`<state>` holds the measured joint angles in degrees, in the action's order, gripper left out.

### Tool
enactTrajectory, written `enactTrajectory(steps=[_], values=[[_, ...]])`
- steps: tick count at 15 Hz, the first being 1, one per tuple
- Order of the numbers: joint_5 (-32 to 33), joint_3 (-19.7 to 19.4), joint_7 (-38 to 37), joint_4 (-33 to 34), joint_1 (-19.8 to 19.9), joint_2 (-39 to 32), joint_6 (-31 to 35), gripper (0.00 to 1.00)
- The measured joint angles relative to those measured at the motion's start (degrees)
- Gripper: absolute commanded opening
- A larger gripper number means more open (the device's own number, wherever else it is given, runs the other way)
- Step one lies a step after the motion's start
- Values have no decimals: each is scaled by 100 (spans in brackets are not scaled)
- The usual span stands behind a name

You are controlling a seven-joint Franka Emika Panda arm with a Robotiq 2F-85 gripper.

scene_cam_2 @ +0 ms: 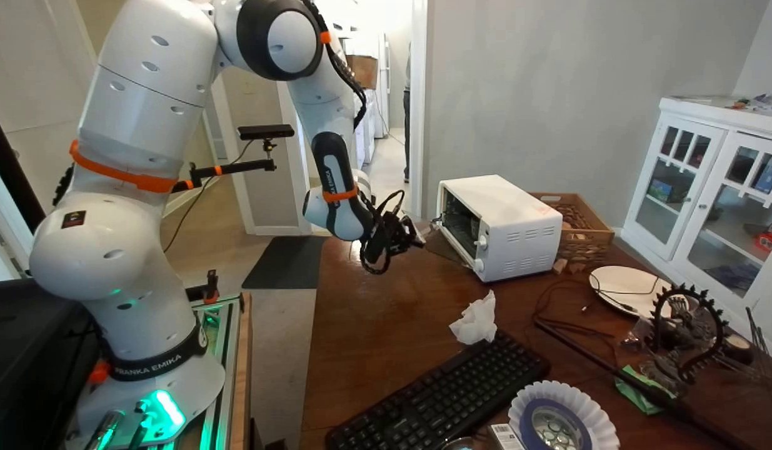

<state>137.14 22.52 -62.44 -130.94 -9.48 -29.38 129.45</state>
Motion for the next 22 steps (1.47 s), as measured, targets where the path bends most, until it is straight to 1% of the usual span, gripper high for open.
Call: enactTrajectory(steps=[4,7,11,14,16,18,20,22], values=[[-181,-125,301,-15,-3,418,-146,0],[-587,-407,656,133,85,516,-139,0],[-1220,-752,1356,560,288,426,-64,0],[-1831,-869,2126,1062,350,235,-4,0],[-2165,-861,2569,1373,325,53,-3,0],[-2298,-809,2730,1482,250,-94,-2,0],[-2291,-693,2646,1341,166,-139,124,0],[-2183,-516,2289,955,87,-25,284,0]])
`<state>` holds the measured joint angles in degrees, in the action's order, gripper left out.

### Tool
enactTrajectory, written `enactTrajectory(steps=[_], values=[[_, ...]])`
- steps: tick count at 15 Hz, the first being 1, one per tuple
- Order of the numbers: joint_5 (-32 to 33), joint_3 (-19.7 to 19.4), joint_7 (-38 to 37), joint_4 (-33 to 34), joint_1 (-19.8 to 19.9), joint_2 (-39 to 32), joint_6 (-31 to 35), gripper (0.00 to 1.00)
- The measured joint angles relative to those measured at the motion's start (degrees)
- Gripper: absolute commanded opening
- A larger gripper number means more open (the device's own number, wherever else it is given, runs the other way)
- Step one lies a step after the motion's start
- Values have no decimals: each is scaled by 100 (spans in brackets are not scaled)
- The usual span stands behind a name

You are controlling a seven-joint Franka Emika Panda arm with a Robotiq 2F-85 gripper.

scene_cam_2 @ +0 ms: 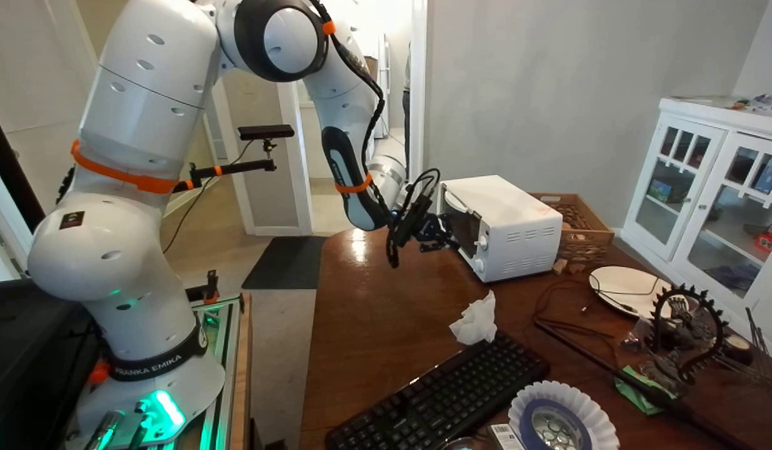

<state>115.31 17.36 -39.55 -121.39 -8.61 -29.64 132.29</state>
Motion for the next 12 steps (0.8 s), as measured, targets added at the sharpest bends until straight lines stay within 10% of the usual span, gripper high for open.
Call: enactTrajectory(steps=[6,12], values=[[61,525,-1282,-1656,-34,1122,1329,0],[-251,157,-2306,-2174,254,2162,2517,1]])
